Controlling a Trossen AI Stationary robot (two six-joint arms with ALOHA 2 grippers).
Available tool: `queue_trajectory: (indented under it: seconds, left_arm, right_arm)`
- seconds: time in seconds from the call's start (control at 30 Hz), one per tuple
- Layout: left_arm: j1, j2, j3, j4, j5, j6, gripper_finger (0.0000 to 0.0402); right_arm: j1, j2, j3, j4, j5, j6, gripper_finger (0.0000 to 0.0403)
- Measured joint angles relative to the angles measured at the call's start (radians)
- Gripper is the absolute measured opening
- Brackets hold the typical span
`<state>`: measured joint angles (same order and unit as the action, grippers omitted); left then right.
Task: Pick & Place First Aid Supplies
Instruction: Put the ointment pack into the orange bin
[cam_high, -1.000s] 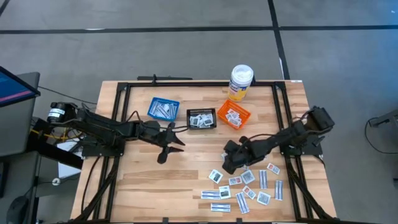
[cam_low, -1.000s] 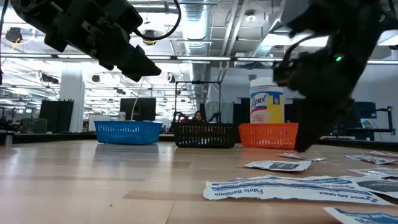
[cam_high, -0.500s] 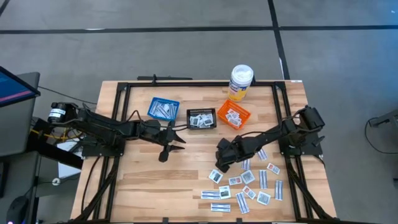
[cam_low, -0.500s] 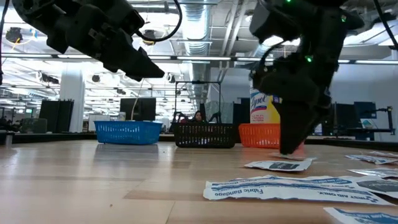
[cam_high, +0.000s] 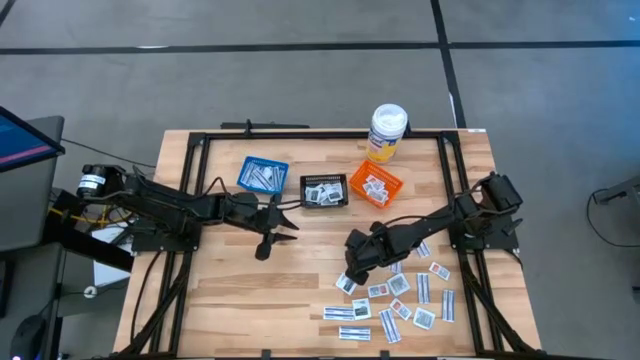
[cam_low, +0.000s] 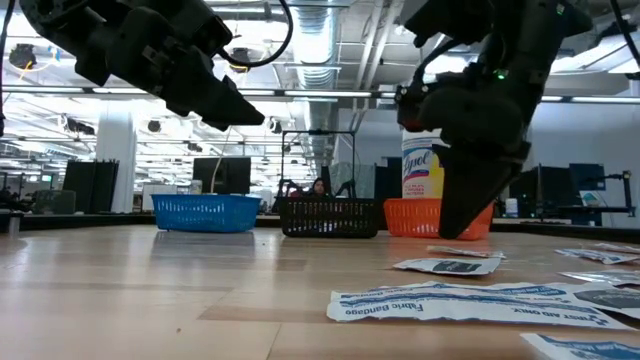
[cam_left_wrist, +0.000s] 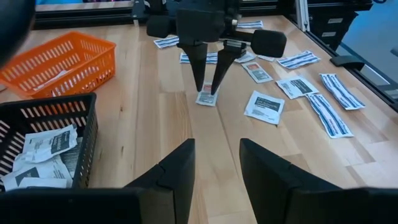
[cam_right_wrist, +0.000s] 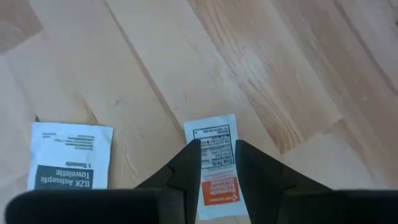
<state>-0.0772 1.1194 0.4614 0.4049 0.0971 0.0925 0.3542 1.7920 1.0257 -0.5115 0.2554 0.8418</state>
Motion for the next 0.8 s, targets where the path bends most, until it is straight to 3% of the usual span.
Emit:
queue_trajectory:
  seconds: [0.47,0.57,0.8]
  left_arm:
    - [0.000,0.000,0.000,0.000,0.000,0.000,0.0126]
    - [0.000,0.000,0.000,0.000,0.000,0.000,0.0126]
    - [0.000,0.000,0.001,0.000,0.000,0.000,0.0126]
  right_arm:
    - [-0.014,0.072,0.006,-0.009,-0.006,-0.004,0.0093]
    - [-0.023,0.073,0.005,-0.014,-0.052,-0.009,0.0090]
    - [-0.028,0.064,0.003,-0.004,-0.069,-0.093,0.0041]
